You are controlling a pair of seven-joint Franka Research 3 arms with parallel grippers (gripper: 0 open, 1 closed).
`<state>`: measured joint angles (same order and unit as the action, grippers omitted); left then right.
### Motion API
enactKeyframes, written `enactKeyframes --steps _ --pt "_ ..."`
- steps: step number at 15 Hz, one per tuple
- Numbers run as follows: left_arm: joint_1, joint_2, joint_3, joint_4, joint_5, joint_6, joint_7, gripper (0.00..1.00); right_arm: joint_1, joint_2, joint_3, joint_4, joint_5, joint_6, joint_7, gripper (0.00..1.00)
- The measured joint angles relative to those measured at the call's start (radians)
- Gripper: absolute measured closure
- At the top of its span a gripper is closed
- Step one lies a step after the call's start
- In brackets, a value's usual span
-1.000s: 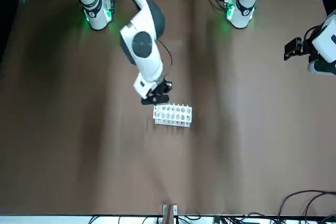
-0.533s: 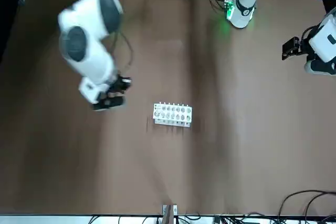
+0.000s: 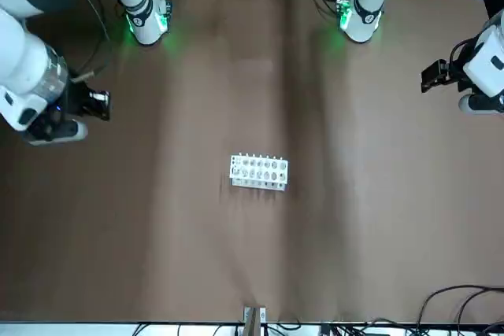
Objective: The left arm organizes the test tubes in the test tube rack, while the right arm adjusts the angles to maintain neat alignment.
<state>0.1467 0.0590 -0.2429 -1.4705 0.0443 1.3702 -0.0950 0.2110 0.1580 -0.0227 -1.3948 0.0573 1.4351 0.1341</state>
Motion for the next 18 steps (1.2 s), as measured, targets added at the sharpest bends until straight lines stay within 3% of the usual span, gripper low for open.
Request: enactKeyframes --steps 5,9,18 --pt "0.018 0.005 0.003 -0.001 0.0 0.0 -0.033 0.0 0.0 -0.146 0.008 -0.164 -0.025 0.026 -0.001 0.95" --pt "0.018 0.007 0.003 -0.001 0.0 0.008 -0.044 0.0 -0.001 -0.192 0.008 -0.197 -0.025 0.036 -0.04 0.9" --pt "0.016 0.007 0.002 -0.001 0.0 0.015 -0.045 0.0 -0.048 -0.192 0.006 -0.201 -0.03 0.047 -0.055 0.11"
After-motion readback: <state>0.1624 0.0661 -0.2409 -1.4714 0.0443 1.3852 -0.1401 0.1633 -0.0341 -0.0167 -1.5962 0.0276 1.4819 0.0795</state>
